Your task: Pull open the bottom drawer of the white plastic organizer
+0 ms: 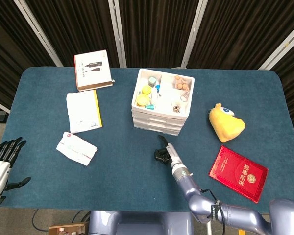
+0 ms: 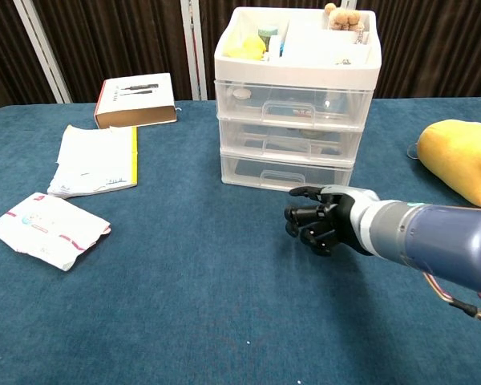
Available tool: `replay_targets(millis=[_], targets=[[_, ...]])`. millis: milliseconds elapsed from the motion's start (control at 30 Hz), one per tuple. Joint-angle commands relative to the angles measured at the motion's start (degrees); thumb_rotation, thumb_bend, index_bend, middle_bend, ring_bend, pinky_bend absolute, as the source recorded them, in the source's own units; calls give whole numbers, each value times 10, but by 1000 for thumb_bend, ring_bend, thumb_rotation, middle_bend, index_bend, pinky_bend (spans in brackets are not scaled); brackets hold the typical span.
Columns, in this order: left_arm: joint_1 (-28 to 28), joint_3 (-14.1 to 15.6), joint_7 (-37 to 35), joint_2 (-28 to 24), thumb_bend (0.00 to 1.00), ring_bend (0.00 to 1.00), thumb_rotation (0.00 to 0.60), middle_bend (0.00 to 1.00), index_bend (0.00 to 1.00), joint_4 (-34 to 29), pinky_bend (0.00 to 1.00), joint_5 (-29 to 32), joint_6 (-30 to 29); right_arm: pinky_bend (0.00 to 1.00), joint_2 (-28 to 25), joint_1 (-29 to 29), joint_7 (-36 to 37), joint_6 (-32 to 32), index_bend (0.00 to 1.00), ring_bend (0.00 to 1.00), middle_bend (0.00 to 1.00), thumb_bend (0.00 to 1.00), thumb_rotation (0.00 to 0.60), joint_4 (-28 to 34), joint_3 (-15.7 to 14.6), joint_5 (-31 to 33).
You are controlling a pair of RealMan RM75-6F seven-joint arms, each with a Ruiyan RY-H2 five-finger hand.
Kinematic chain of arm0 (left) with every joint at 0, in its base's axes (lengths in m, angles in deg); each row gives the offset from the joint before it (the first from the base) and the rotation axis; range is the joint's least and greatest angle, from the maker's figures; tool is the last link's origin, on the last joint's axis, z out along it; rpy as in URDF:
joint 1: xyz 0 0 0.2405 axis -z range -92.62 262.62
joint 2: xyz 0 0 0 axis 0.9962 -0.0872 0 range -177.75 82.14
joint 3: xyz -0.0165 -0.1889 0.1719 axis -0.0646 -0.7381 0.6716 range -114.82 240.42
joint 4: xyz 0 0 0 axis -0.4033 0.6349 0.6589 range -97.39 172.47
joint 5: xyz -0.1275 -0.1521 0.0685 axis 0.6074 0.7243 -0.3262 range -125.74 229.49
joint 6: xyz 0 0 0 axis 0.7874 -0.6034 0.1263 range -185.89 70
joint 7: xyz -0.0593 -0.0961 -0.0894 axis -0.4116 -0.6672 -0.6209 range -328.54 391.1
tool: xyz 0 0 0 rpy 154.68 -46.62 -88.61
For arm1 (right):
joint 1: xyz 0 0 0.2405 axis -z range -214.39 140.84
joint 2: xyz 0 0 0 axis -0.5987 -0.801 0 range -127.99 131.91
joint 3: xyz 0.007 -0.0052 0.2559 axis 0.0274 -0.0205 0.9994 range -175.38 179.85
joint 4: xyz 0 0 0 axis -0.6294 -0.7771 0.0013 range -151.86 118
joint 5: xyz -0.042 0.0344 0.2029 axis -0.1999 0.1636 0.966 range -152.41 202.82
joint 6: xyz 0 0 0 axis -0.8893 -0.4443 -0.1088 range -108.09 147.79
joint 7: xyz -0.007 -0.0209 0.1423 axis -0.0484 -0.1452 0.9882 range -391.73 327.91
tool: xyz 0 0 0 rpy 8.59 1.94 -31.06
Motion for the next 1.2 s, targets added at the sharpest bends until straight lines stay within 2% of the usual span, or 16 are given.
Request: replay_targets(millis=[33, 167, 867, 1200], targets=[[1, -1, -2, -1, 8, 0, 600, 0, 0, -1, 0, 2, 1, 880, 23, -8, 25, 8, 2, 804, 765, 727, 600, -26, 23, 18], [2, 0, -7, -3, 8, 0, 600, 0, 0, -3, 0, 4, 4, 880, 47, -9, 58, 9, 50, 804, 765, 744, 600, -40, 48, 36], [3, 2, -22, -8, 8, 0, 600, 0, 0, -7, 0, 5, 8, 880, 90, -14, 94, -5, 54, 804, 765, 748, 600, -91, 83, 28], [4, 4, -21, -9, 9, 0, 600, 0, 0, -10, 0, 7, 12, 880, 103, -21, 118, 21, 159, 804, 765, 769, 600, -106, 118, 68]])
